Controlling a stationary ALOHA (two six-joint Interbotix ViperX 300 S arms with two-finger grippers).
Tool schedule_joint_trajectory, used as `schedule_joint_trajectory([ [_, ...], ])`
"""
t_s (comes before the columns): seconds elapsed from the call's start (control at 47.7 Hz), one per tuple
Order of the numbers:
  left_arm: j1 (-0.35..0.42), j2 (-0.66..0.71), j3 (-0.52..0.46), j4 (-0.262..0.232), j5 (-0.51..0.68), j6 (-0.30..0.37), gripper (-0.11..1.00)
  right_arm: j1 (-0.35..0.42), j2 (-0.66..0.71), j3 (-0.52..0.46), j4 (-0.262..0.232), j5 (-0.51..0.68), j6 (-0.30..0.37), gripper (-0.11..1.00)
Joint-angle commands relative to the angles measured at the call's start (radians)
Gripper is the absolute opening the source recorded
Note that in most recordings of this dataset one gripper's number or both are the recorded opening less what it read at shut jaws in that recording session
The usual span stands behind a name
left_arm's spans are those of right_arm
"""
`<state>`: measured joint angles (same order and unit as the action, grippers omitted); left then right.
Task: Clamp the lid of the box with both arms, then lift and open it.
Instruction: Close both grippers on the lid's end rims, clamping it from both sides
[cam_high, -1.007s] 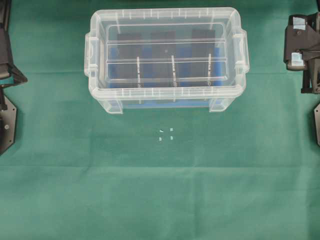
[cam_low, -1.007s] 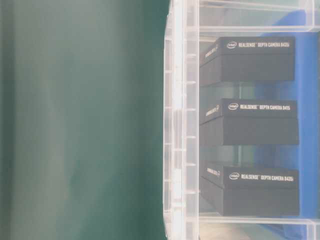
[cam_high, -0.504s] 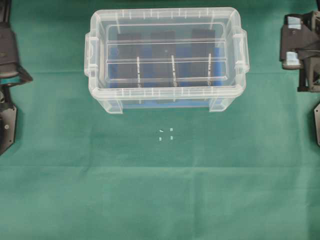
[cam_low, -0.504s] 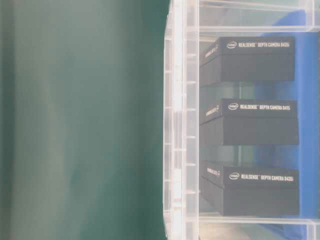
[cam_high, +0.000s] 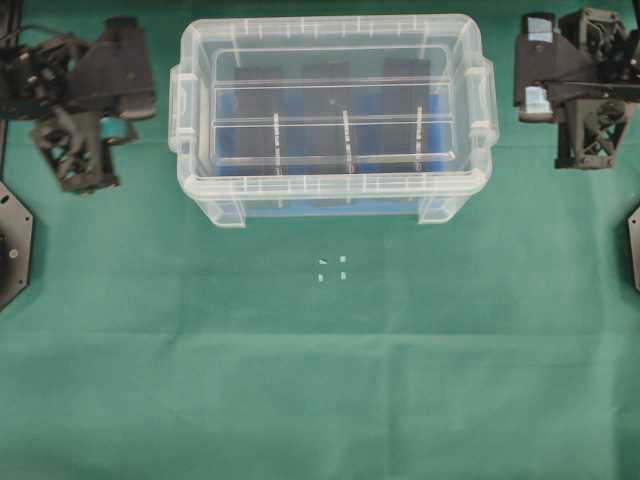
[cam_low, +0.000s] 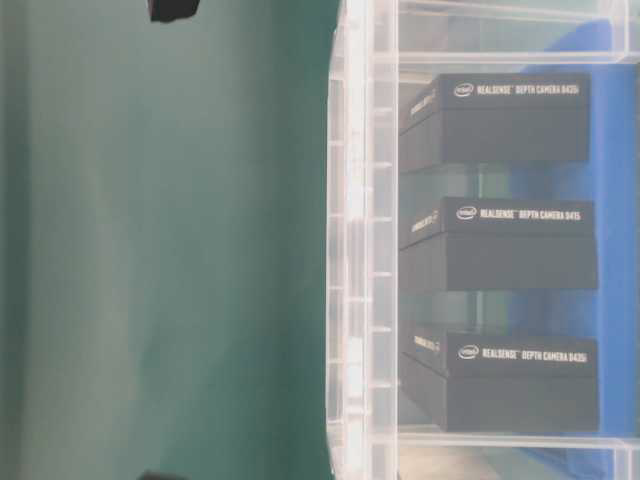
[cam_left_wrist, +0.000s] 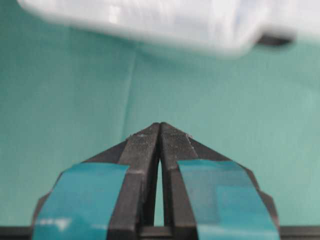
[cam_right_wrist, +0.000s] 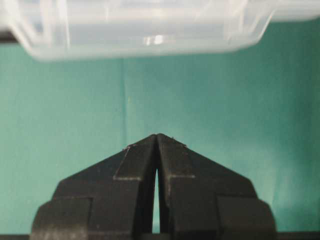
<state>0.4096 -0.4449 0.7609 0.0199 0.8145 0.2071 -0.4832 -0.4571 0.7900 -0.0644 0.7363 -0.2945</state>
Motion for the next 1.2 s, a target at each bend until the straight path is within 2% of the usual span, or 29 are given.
schedule_joint_trajectory([
  [0.0,0.008,0.046,-0.067,0.003,-0.005,0.026,0.01,0.006,0.009,-0.035,0.003,-0.023,-0.002,0.00],
  [0.147,0.018,0.103,-0.121,0.003,-0.021,0.083,0.01,0.018,0.041,-0.057,0.003,-0.051,-0.003,0.00],
  [0.483,0.035,0.183,-0.153,-0.003,-0.049,0.127,0.01,0.057,0.112,-0.109,0.003,-0.069,-0.005,0.00],
  [1.175,0.023,0.178,-0.152,-0.005,-0.046,0.132,0.01,0.071,0.137,-0.132,0.003,-0.083,0.000,0.00],
])
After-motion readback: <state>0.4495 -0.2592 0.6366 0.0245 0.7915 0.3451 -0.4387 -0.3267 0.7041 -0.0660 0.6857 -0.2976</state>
